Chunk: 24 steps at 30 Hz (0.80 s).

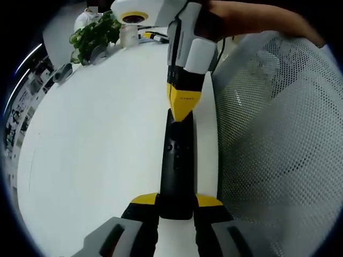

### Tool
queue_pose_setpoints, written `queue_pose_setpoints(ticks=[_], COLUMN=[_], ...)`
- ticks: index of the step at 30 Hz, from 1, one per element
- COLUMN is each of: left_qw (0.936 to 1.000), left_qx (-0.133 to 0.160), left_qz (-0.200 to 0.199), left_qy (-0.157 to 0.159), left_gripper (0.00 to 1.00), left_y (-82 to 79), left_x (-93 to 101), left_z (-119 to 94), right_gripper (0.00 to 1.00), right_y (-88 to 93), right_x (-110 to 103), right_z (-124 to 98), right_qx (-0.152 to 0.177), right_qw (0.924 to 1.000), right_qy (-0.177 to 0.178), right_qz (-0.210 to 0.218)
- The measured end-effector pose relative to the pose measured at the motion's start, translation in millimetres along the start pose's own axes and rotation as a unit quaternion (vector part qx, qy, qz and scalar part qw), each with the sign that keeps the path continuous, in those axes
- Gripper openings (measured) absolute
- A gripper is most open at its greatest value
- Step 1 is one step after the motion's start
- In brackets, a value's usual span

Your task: Press the specified remote control buttons in sequence, fully releasing each button before pressing the next.

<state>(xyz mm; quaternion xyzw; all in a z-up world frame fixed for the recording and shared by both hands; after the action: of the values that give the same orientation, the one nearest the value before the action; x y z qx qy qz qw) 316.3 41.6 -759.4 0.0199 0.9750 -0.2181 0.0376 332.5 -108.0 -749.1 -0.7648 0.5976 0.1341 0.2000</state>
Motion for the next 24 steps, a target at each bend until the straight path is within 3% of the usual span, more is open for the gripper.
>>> queue_pose_setpoints(ticks=[24], left_qw=[1.0], left_qx=[-0.001], left_qz=[0.0], left_qy=[0.001], left_gripper=[0.25], left_y=[-0.4], left_x=[-0.2], left_z=[0.5], right_gripper=[0.0], right_y=[1.9], right_x=[0.1], right_z=[3.8], right_qx=[0.001], right_qw=[1.0], right_qy=[0.003], right_qz=[-0.005])
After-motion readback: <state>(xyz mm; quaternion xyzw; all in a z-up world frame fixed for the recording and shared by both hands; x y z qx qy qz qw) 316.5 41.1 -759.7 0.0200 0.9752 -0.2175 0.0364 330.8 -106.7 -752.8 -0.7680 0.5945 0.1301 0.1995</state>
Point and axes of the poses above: the point that each gripper's makers call its tool centre point, and the gripper's own axes: z roughly forward along the fingers, x roughly to its right, y roughly out of its underside, the point moved 8 cm from there along -z, roughly backward along the fingers, and after that the axes turned 12 degrees about z, right-handed, at the moved point
